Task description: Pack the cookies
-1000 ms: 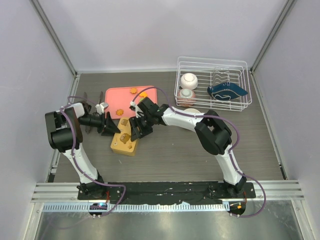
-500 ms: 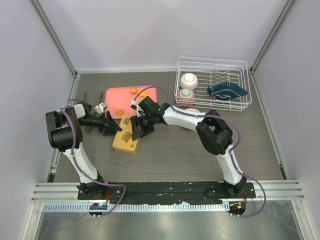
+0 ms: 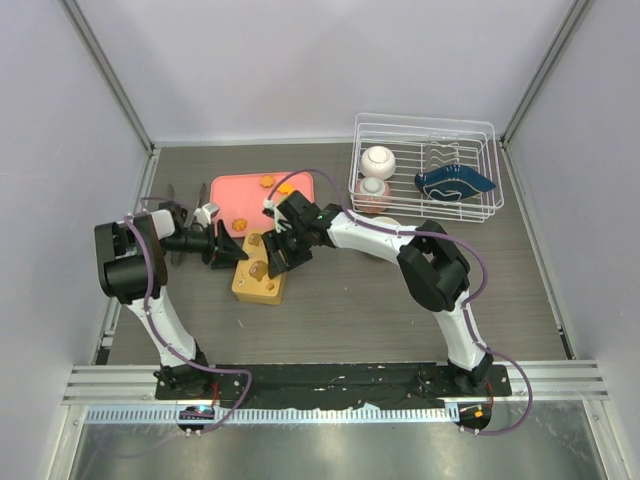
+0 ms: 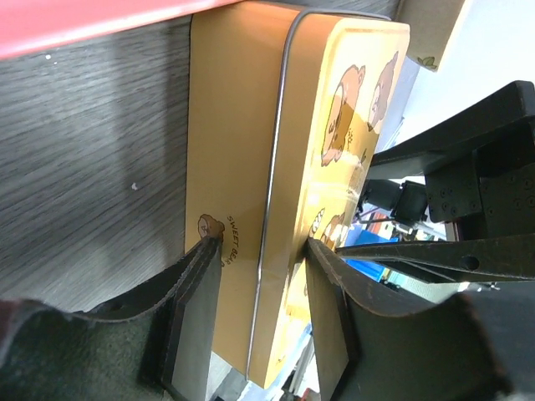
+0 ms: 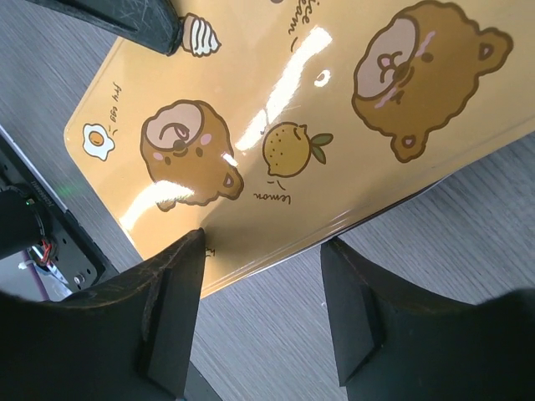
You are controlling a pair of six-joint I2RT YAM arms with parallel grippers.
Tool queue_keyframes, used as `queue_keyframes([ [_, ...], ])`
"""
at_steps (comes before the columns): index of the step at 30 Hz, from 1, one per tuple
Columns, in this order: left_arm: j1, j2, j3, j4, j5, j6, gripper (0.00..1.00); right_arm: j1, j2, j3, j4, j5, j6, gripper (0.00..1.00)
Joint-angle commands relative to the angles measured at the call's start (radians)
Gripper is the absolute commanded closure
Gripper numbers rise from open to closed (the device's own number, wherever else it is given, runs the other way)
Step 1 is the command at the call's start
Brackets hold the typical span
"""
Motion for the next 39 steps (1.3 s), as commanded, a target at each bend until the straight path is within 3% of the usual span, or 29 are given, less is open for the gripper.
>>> queue_keyframes([
  [1, -0.039, 0.001, -0.024, 0.072, -0.131, 0.066, 0.52, -0.001, -0.074, 0.056, 0.044, 0.001, -0.022, 0.39],
  [6, -0.048, -0.016, -0.026, 0.047, -0.127, 0.095, 0.47, -0.038, -0.072, 0.05, 0.02, -0.002, -0.027, 0.38],
  [9, -0.048, -0.037, -0.024, 0.024, -0.115, 0.123, 0.41, -0.061, -0.074, 0.036, 0.019, -0.043, -0.024, 0.31],
  [24, -0.048, -0.11, 0.022, -0.183, -0.026, 0.306, 0.22, -0.081, -0.065, 0.002, 0.024, -0.122, -0.025, 0.29],
  [31, -0.05, -0.119, 0.06, -0.258, -0.015, 0.371, 0.2, -0.081, -0.078, -0.021, 0.032, -0.111, -0.03, 0.29],
  [39, -0.05, -0.051, 0.143, -0.485, -0.056, 0.537, 0.18, -0.081, -0.084, -0.041, 0.036, -0.105, -0.036, 0.29],
])
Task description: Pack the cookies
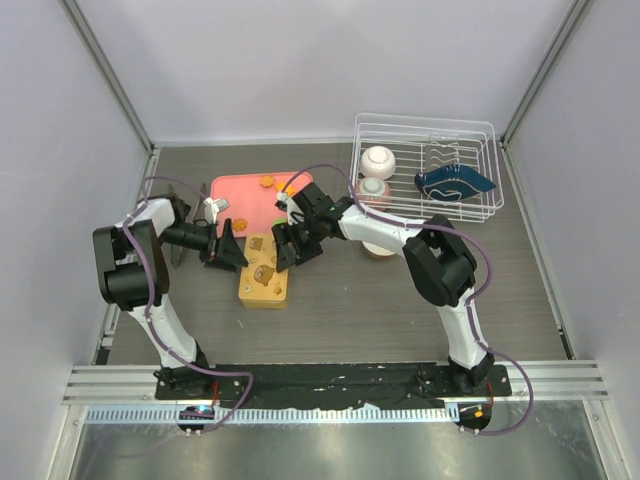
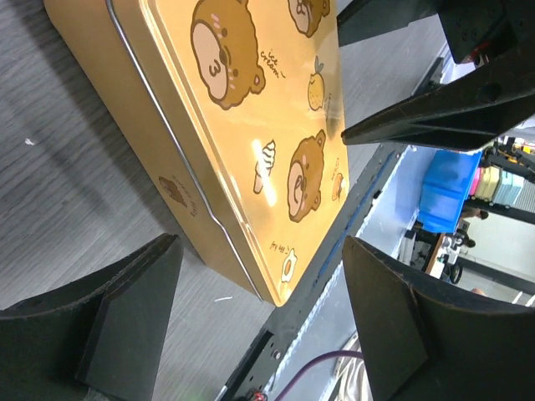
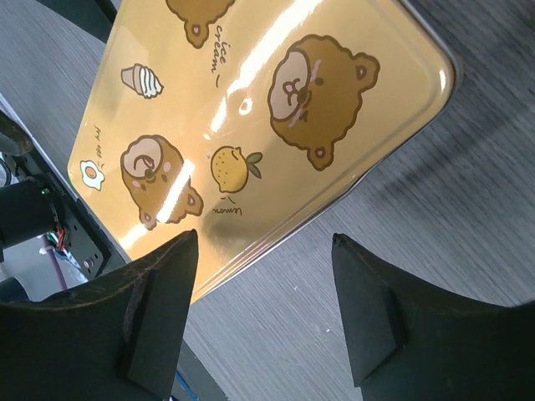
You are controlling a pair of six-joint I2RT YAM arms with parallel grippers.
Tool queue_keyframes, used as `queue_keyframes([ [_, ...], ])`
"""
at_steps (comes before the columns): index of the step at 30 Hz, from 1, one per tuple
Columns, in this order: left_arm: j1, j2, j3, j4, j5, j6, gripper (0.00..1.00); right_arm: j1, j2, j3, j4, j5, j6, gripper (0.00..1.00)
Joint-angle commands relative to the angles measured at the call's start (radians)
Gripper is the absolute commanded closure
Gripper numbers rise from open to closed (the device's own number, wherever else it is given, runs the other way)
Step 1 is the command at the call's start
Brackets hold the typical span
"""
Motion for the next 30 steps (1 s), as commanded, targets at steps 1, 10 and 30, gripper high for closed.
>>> queue_keyframes([
  [1, -0.004, 0.028, 0.063, -0.165, -0.023, 0.131, 0.17, 0.005, -0.073, -0.003, 0.034, -0.003, -0.016, 0.29],
  [10, -0.022, 0.022, 0.061, -0.17, -0.184, 0.105, 0.16, 0.005, -0.062, 0.003, 0.046, -0.001, -0.01, 0.29],
  [30, -0.09, 0.094, 0.057, -0.105, -0.205, 0.085, 0.38, 0.014, -0.006, 0.023, 0.049, -0.007, 0.005, 0.3],
])
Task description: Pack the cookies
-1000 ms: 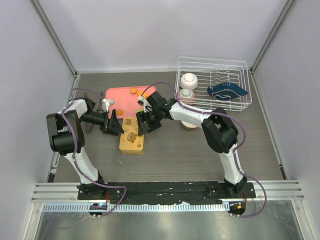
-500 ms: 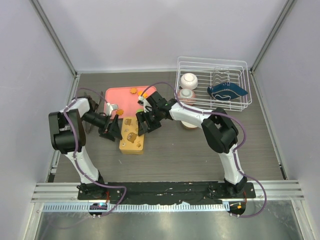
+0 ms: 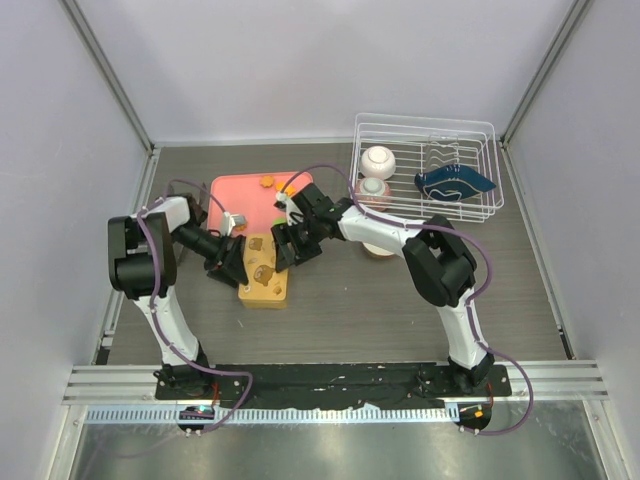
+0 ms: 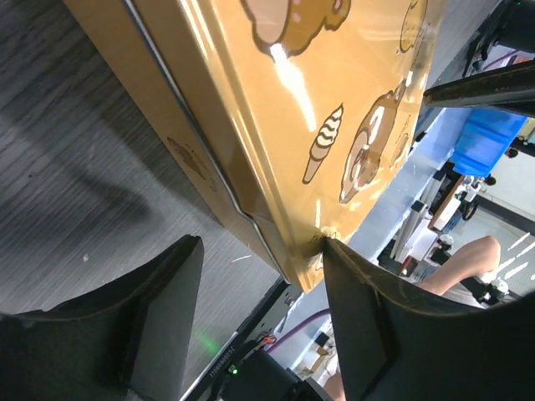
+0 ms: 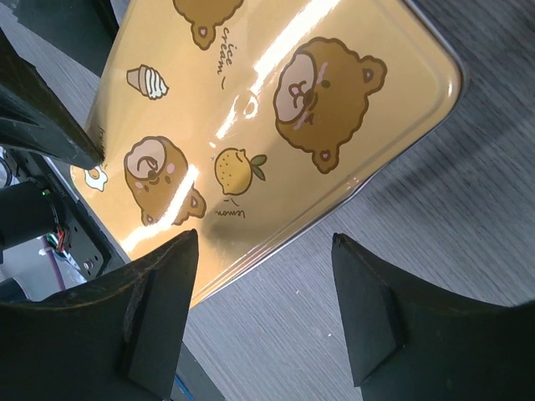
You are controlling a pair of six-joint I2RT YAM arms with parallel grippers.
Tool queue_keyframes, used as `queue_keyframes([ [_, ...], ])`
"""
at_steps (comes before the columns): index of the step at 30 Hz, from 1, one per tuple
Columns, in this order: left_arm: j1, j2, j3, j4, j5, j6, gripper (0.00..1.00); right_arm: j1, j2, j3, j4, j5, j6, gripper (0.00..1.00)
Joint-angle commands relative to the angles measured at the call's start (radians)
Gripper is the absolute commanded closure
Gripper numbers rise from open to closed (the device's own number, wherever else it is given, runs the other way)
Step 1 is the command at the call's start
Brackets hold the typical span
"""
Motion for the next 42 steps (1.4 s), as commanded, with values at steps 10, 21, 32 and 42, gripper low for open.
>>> queue_keyframes([
  [10, -0.009, 0.043, 0.005, 0.015, 0.07, 0.086, 0.49, 0.015, 0.042, 0.06, 0.032, -0.018, 0.011, 0.3],
  [21, -0.017, 0.109, 0.022, 0.032, 0.196, 0.109, 0.59, 0.015, 0.063, 0.078, 0.032, -0.012, 0.01, 0.3],
  [32, -0.017, 0.093, -0.013, 0.112, 0.176, 0.017, 0.62, 0.02, 0.053, 0.074, 0.029, -0.004, 0.003, 0.3],
  [42, -0.015, 0.027, 0.016, 0.055, 0.209, 0.043, 0.35, 0.02, -0.021, 0.034, 0.029, 0.026, -0.02, 0.3],
])
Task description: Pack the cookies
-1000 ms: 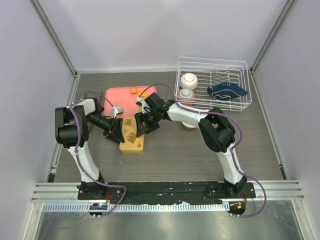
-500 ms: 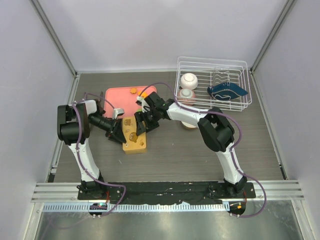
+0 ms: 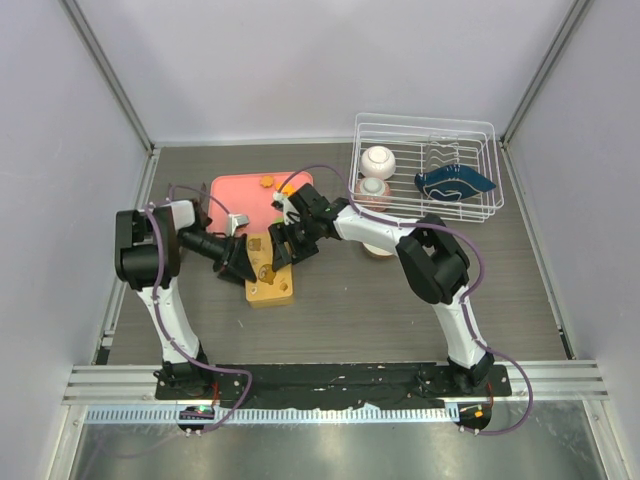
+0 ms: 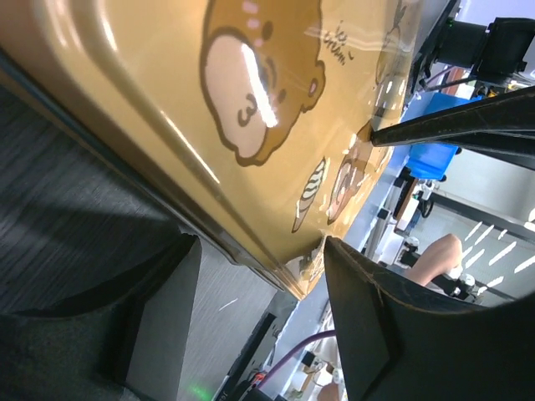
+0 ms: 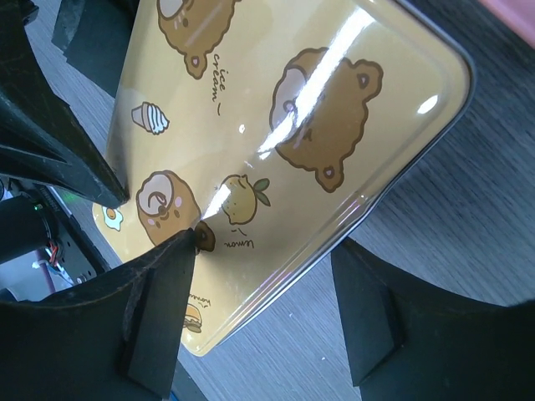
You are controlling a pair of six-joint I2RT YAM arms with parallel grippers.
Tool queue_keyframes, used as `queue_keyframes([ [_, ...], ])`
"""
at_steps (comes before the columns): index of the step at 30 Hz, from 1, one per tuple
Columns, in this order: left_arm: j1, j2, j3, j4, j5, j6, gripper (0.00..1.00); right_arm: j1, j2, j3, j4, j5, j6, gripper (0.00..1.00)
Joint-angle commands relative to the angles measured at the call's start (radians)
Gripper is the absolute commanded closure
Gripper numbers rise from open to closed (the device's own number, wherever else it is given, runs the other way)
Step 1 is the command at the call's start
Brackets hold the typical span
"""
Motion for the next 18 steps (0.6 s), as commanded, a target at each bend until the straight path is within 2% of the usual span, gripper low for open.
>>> queue_keyframes([
  [1, -0.004, -0.079, 0.03, 0.001, 0.041, 0.025, 0.34, 0.014, -0.074, -0.013, 0.017, 0.02, -0.024, 0.3],
  [9, 0.001, -0.151, 0.105, -0.009, 0.035, -0.018, 0.29, 0.004, -0.097, -0.019, 0.017, 0.033, -0.024, 0.31],
  [18, 0.006, -0.07, 0.2, 0.125, -0.013, -0.142, 0.27, -0.005, -0.095, -0.013, 0.017, 0.019, -0.024, 0.3],
])
